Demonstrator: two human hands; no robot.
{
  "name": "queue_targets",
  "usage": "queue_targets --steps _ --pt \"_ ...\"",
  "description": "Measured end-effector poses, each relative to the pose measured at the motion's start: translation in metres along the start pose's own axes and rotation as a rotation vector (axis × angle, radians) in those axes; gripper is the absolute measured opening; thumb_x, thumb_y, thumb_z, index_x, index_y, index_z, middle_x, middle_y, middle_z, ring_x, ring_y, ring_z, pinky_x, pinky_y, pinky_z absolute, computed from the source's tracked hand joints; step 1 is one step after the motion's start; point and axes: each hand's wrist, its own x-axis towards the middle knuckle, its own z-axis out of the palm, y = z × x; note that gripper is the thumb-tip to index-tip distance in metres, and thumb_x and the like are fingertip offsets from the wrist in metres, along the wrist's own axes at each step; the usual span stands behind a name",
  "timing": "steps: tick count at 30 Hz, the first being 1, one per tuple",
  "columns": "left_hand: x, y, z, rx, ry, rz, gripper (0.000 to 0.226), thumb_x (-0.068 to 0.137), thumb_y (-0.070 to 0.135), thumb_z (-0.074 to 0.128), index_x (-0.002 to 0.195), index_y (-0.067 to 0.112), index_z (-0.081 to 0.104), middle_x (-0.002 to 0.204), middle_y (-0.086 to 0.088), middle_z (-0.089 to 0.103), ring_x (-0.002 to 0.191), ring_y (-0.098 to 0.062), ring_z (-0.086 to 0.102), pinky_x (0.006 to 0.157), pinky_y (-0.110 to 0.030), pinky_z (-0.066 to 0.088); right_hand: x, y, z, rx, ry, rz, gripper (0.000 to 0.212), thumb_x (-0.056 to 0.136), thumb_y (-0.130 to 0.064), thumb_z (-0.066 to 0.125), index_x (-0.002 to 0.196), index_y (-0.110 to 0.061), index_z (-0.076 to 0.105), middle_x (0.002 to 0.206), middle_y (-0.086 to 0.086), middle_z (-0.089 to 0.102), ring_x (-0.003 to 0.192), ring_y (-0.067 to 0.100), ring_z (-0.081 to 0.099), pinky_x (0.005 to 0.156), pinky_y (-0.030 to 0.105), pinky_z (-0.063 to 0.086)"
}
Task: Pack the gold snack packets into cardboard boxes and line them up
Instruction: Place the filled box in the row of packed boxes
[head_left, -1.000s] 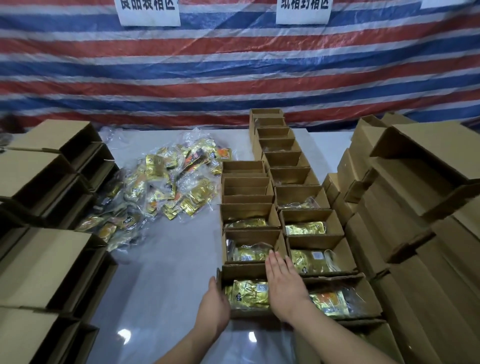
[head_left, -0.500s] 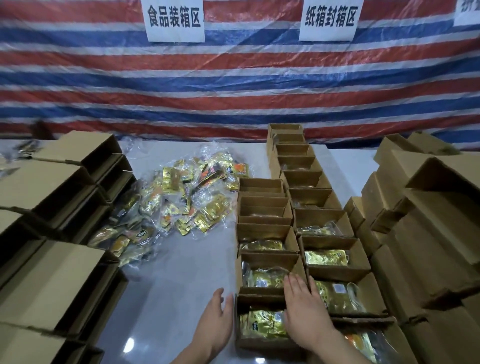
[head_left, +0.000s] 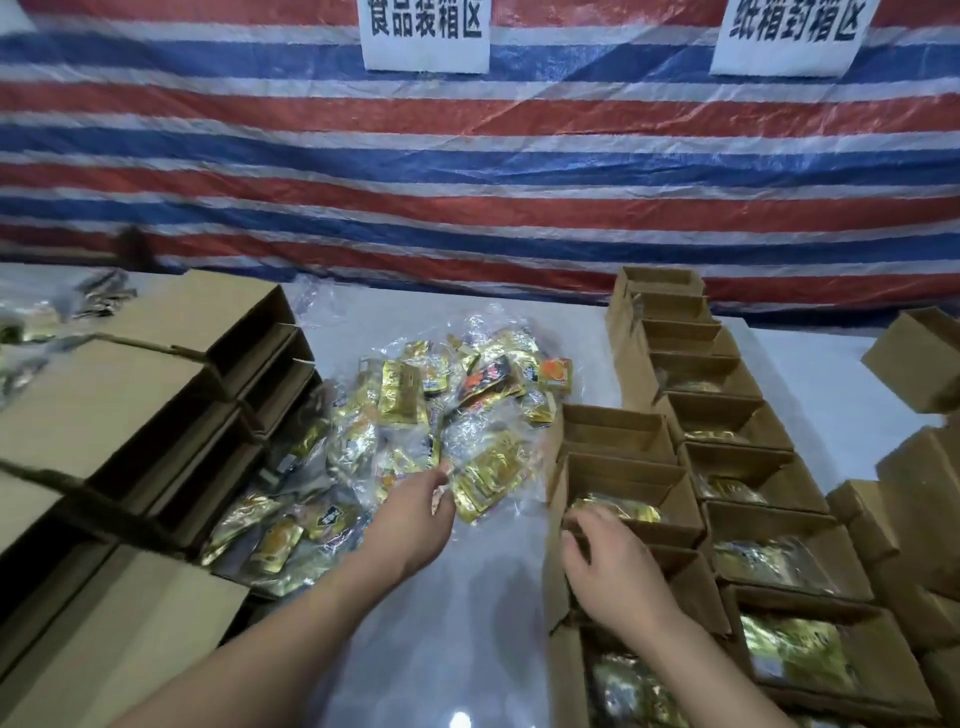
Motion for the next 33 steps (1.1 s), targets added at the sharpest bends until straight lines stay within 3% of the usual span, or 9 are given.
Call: queue_targets --steps 4,8,11,14,16,19,24,30,33 --pt "0.023 -0.031 -0.081 0.232 0.304 0.1 0.029 0.095 0.028 0.045 0.11 0.01 0.063 0.112 -0.008 0.063 0.104 -0.028 0.059 0.088 -0.039 0.048 0.014 -0.013 0.028 -0.002 -0.066 -0.048 0.019 0.097 -0.023 0.054 0.109 -0.016 0.067 0.099 -0.004 0.06 0.1 0.018 0.061 0.084 0.027 0.04" --pt "0.041 -0.09 -0.173 0.526 0.472 -0.066 0.033 0.092 0.031 0.048 0.11 0.007 0.06 0.113 -0.015 0.06 0.102 -0.036 0.057 0.087 -0.044 0.044 0.03 -0.037 0.05 0.025 -0.119 -0.066 0.025 0.096 -0.025 0.055 0.117 -0.015 0.066 0.113 -0.001 0.064 0.11 0.017 0.06 0.094 0.028 0.042" --pt "0.046 -0.126 -0.209 0.693 0.443 -0.199 0.044 0.087 0.039 0.055 0.119 0.009 0.05 0.12 -0.017 0.056 0.112 -0.037 0.051 0.094 -0.047 0.04 0.034 -0.057 0.062 0.012 -0.128 -0.085 0.028 0.097 -0.03 0.052 0.119 -0.02 0.065 0.116 -0.006 0.063 0.112 0.014 0.058 0.093 0.027 0.04" --pt "0.055 -0.154 -0.224 0.752 0.276 -0.409 0.079 0.082 0.051 0.062 0.139 0.005 0.033 0.138 -0.02 0.044 0.127 -0.038 0.043 0.105 -0.049 0.037 0.036 -0.074 0.069 -0.018 -0.144 -0.11 0.028 0.098 -0.035 0.047 0.121 -0.026 0.062 0.118 -0.01 0.06 0.113 0.01 0.056 0.087 0.024 0.035" --pt "0.057 -0.17 -0.223 0.732 0.181 -0.546 0.091 0.083 0.052 0.062 0.148 0.004 0.02 0.148 -0.021 0.032 0.134 -0.039 0.035 0.109 -0.05 0.034 0.037 -0.082 0.073 0.004 -0.166 -0.127 0.029 0.099 -0.033 0.047 0.122 -0.022 0.061 0.119 -0.007 0.06 0.114 0.013 0.056 0.093 0.026 0.038" --pt "0.053 -0.182 -0.214 0.716 0.164 -0.598 0.081 0.09 0.034 0.054 0.151 0.003 0.011 0.155 -0.02 0.023 0.14 -0.04 0.027 0.109 -0.052 0.034 0.037 -0.088 0.074 0.008 -0.163 -0.136 0.03 0.099 -0.031 0.046 0.122 -0.02 0.061 0.118 -0.004 0.06 0.113 0.015 0.056 0.095 0.028 0.039" --pt "0.043 -0.163 -0.217 0.751 0.254 -0.571 0.059 0.095 0.013 0.042 0.147 -0.003 0.021 0.146 -0.023 0.036 0.131 -0.042 0.038 0.101 -0.05 0.04 0.041 -0.095 0.074 0.015 -0.172 -0.138 0.027 0.098 -0.031 0.047 0.119 -0.021 0.061 0.115 -0.004 0.061 0.11 0.016 0.057 0.092 0.03 0.041" --pt "0.013 -0.105 -0.257 0.75 0.226 -0.341 0.02 0.089 0.001 0.046 0.107 0.003 0.055 0.094 -0.012 0.062 0.086 -0.031 0.063 0.073 -0.038 0.055 0.057 -0.127 0.071 0.087 -0.178 -0.207 0.021 0.096 -0.027 0.049 0.105 -0.016 0.064 0.104 -0.001 0.061 0.101 0.018 0.058 0.089 0.034 0.046" --pt "-0.009 -0.061 -0.271 0.799 0.275 -0.253 0.018 0.089 0.005 0.049 0.103 0.012 0.058 0.092 -0.01 0.064 0.089 -0.031 0.064 0.071 -0.037 0.054 0.065 -0.155 0.054 0.209 -0.109 -0.247 0.021 0.096 -0.03 0.052 0.11 -0.02 0.066 0.103 -0.007 0.06 0.102 0.015 0.059 0.087 0.028 0.046"
